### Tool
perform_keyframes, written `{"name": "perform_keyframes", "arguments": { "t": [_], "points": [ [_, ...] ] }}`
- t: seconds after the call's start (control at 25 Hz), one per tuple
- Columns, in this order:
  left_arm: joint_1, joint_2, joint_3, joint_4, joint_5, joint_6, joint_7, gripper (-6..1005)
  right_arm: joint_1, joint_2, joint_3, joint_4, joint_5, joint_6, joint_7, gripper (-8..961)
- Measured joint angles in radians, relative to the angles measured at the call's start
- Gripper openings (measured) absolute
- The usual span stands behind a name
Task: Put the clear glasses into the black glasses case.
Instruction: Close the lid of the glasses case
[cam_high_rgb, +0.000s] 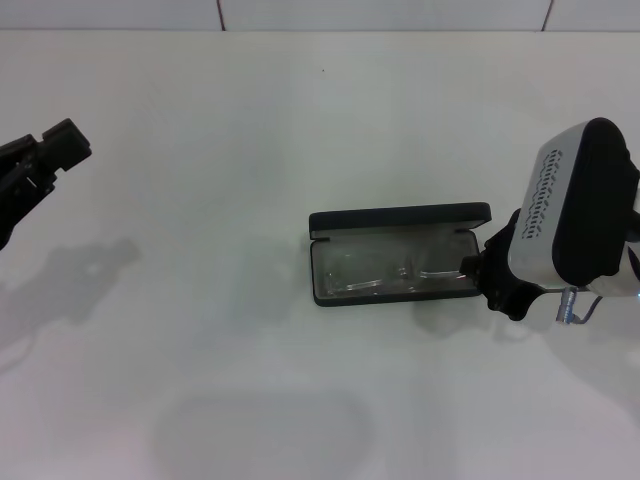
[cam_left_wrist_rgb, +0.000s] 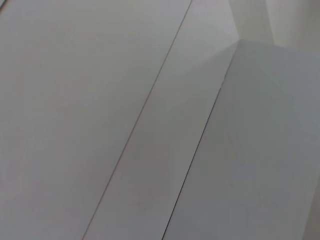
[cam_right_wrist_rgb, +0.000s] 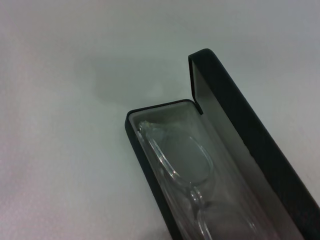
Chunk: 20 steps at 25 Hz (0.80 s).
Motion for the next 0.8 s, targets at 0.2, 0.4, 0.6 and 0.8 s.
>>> {"name": "perform_keyframes", "arguments": {
  "t": [0.2, 0.4, 0.6, 0.8],
  "points": [
    [0.005, 0.000, 0.000, 0.000, 0.001, 0.001, 0.000, 99, -0.035, 0.000, 0.000, -0.063, 0.001, -0.018, 0.002, 1],
    [0.004, 0.000, 0.000, 0.005, -0.002, 0.012, -0.003, 100, -0.108, -0.001, 0.009, -0.186, 0.015, -0.088, 0.002, 2],
    [-0.019, 0.002, -0.019, 0.017, 0.001, 0.025, -0.058, 109, -0.148, 0.001, 0.164, -0.275, 0.255, -0.267, -0.065, 2],
    [-0.138, -0.009, -0.023, 0.023, 0.068, 0.018, -0.120, 189, -0.194, 0.001, 0.539, -0.228, 0.637, -0.501, -0.245, 3]
  ]
}}
